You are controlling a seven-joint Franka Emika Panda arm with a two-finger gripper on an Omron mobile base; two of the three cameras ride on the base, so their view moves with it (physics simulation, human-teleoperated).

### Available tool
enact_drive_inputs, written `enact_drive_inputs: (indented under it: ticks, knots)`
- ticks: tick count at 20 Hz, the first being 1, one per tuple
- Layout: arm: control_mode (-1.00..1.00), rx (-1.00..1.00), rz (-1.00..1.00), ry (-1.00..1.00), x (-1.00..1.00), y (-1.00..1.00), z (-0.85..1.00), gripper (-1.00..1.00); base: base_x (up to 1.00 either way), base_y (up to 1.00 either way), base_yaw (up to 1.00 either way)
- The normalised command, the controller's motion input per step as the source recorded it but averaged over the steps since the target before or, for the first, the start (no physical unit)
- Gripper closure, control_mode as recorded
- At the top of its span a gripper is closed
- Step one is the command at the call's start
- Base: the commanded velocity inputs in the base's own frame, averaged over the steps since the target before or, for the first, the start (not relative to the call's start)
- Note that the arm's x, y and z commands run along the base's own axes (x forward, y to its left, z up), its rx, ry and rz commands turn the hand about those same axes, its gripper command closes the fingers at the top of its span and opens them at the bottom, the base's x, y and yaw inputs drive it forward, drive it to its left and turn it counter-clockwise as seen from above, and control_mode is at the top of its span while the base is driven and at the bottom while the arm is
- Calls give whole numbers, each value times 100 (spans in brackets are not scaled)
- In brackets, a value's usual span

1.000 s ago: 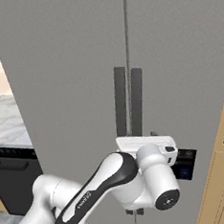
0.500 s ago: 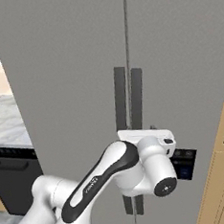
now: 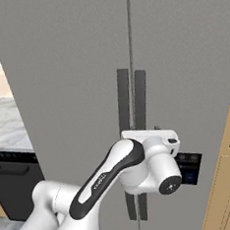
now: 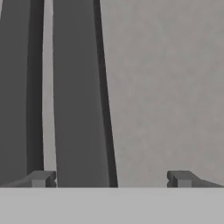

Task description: Open the freezer door, pick up the ice cube tray from the freezer, and place it on the dining counter.

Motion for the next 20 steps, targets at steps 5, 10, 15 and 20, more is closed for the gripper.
enact_drive_inputs:
  ticks: [5,10,15,20]
  knots:
    - [-100,0,5,0,12,5,-9,-100,0,0,0]
    - [-100,0,5,0,9,8,-6,-100,0,0,0]
    - [-100,0,2,0,3,32,-8,-100,0,0,0]
    - [-100,0,0,0,27,21,-7,-100,0,0,0]
